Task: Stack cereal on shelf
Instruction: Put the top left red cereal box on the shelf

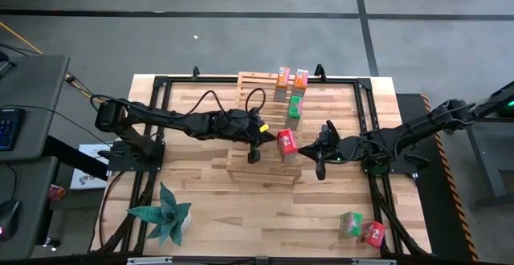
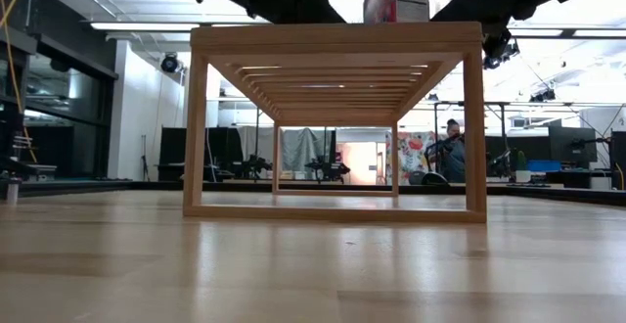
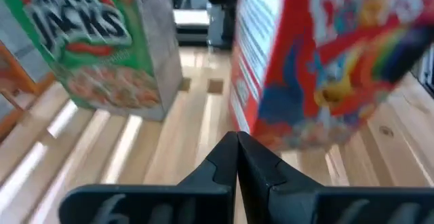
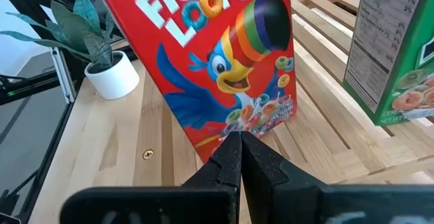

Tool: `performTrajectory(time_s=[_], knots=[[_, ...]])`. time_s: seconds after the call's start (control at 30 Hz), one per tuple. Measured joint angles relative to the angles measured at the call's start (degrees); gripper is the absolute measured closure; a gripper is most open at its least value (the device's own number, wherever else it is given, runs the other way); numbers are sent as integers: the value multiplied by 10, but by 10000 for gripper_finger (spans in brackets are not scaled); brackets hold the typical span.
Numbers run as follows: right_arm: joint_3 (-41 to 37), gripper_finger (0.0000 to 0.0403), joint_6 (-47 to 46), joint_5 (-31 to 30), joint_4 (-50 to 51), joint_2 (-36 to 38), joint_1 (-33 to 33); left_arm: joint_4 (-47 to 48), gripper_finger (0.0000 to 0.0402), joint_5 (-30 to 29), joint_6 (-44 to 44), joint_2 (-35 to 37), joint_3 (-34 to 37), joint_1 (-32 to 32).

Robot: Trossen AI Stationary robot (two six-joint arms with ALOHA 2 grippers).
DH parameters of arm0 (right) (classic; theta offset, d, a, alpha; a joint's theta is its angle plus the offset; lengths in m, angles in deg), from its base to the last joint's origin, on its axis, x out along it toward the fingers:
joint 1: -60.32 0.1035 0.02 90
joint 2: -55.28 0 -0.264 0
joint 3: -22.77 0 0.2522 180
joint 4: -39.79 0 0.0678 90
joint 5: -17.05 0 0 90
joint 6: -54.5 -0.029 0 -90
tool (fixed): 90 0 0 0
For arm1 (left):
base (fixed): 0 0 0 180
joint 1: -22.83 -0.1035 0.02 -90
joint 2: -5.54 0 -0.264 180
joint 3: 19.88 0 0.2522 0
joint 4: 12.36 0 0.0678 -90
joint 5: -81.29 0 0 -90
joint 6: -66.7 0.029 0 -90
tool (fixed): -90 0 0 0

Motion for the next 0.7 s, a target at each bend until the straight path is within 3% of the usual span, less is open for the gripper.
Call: performTrajectory(time_s=[0.47,0.7], knots=[[0,403,-6,8,-16,0,0,-42,401,35,11,1,0,-18],[0,403,-6,10,-12,0,0,75,401,-64,12,58,0,-22]])
